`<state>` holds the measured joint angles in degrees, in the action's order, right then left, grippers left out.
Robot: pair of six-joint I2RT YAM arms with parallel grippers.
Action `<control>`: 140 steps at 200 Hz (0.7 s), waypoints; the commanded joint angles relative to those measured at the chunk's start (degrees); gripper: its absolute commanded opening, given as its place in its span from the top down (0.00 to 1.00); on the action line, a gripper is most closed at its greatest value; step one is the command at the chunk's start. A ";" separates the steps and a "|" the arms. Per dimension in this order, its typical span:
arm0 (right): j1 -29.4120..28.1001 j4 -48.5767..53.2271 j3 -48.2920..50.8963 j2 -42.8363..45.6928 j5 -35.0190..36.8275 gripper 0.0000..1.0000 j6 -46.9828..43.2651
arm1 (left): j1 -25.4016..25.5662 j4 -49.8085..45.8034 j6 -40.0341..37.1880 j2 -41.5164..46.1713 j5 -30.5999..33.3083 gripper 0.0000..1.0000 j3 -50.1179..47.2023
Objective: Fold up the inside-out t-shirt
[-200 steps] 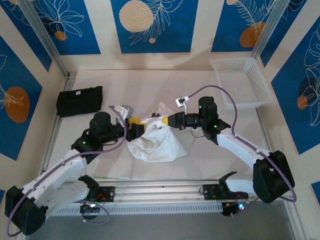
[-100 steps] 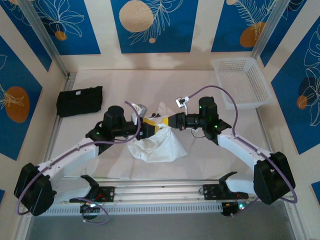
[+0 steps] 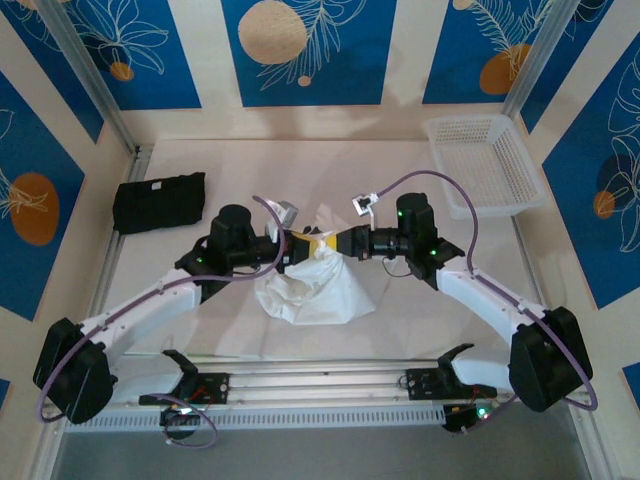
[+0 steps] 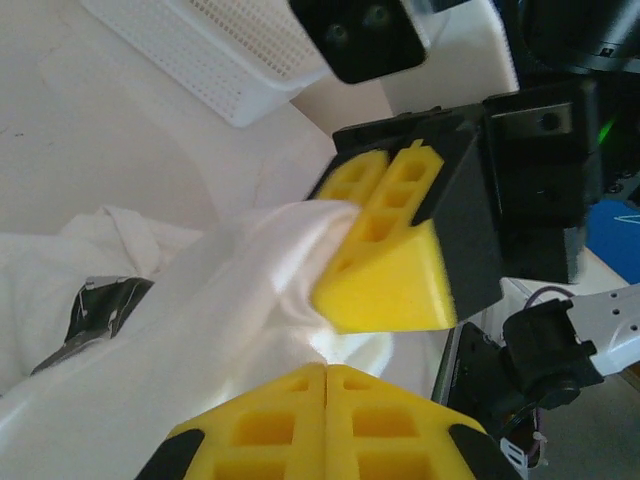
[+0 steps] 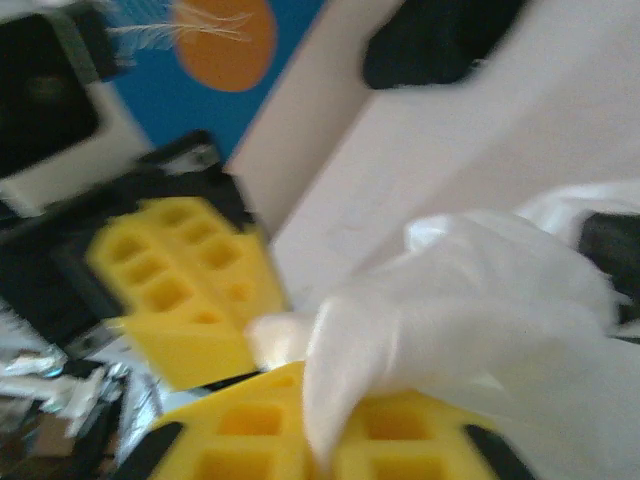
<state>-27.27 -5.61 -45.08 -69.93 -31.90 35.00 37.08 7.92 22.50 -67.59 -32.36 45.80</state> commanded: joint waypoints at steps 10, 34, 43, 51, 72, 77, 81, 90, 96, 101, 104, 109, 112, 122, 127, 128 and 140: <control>-1.47 20.94 -8.98 0.12 20.71 0.68 -6.05 | 2.98 -1.89 3.12 5.27 4.59 1.00 5.24; -2.16 22.90 -9.21 3.99 24.95 0.62 -10.15 | 8.27 -8.20 2.63 6.31 13.17 1.00 10.39; -2.50 22.94 -8.76 6.27 25.26 0.61 -12.17 | 9.42 -9.62 2.67 5.85 15.41 1.00 11.58; -2.95 22.61 -8.01 8.48 25.31 0.59 -13.79 | 10.14 -10.43 2.67 5.25 16.99 1.00 12.25; -4.90 19.81 -4.40 14.47 23.72 0.57 -16.89 | 10.83 -11.96 3.28 3.67 19.55 1.00 13.55; -5.51 18.80 -3.26 15.83 23.17 0.56 -17.23 | 10.94 -11.80 3.41 3.41 19.71 1.00 13.68; -6.10 17.88 -2.17 16.74 22.53 0.56 -17.57 | 11.00 -11.64 3.56 3.21 19.79 1.00 13.70; -7.51 15.77 -0.03 18.55 21.51 0.54 -18.02 | 11.08 -11.17 3.92 2.78 19.83 1.00 13.81; -8.56 14.42 1.20 19.44 21.40 0.53 -18.04 | 11.17 -10.89 4.04 2.58 19.79 1.00 13.96; -9.45 13.05 2.33 19.90 21.23 0.52 -18.04 | 11.26 -10.78 4.02 2.39 19.66 1.00 14.04; -9.85 12.14 2.97 20.08 21.20 0.51 -18.04 | 11.30 -10.68 4.09 2.27 19.63 1.00 14.12; -10.77 10.52 4.02 20.12 21.39 0.49 -17.81 | 11.37 -10.53 4.17 2.14 19.55 1.00 14.15; -11.22 9.53 4.58 20.03 21.69 0.48 -17.56 | 11.35 -10.37 4.21 2.04 19.53 1.00 14.19; -12.53 6.08 6.07 19.21 22.67 0.44 -16.46 | 11.44 -10.10 4.35 1.85 19.32 1.00 14.31; -13.07 4.66 6.50 18.38 23.28 0.43 -15.87 | 11.45 -10.03 4.44 1.86 19.22 1.00 14.23; -13.20 4.43 6.54 18.19 23.42 0.43 -15.77 | 11.48 -9.99 4.46 1.85 19.20 1.00 14.23; -14.63 2.23 6.26 15.35 26.22 0.42 -14.85 | 11.44 -9.58 4.67 1.93 18.96 1.00 14.14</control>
<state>-39.46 4.54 -40.16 -50.72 -9.43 19.46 47.99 -2.66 26.28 -66.00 -14.20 58.26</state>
